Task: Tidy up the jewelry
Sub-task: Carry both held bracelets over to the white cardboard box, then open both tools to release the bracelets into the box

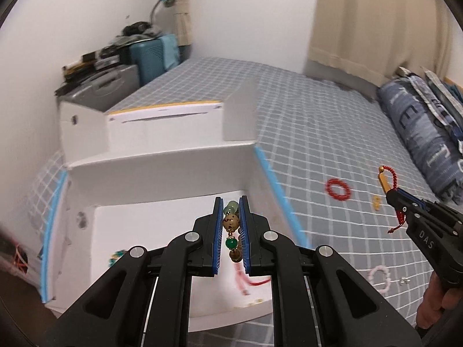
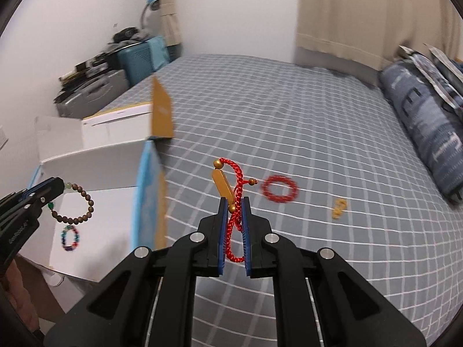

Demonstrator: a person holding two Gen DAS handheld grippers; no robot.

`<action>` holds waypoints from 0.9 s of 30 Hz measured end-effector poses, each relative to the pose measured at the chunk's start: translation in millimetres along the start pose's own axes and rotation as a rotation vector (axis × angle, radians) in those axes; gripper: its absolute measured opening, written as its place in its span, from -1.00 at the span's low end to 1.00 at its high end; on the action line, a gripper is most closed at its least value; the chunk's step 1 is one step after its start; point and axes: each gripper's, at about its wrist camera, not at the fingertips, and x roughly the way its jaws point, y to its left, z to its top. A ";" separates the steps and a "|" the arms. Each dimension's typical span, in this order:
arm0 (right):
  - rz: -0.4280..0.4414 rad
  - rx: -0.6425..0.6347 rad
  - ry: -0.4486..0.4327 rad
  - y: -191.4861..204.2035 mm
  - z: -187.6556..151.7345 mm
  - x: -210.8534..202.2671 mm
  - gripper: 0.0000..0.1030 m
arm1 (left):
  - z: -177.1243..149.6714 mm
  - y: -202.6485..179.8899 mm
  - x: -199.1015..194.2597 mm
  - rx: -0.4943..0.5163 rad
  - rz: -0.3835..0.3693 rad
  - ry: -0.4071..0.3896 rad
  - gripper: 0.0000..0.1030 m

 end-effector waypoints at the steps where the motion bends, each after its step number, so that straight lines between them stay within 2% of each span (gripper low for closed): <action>1: 0.013 -0.011 0.006 10.7 0.3 2.9 -0.83 | -1.2 8.0 -0.2 -0.008 0.009 0.001 -0.79; 6: 0.045 -0.068 0.014 54.2 -0.3 14.4 -0.83 | -11.0 44.7 7.1 -0.045 0.047 0.030 -0.79; 15: 0.106 -0.127 0.058 116.0 -9.3 36.5 -0.83 | -23.3 86.1 17.9 -0.086 0.093 0.061 -0.79; 27: 0.127 -0.135 0.185 150.7 -25.3 76.9 -0.83 | -39.9 110.6 46.6 -0.111 0.103 0.146 -0.79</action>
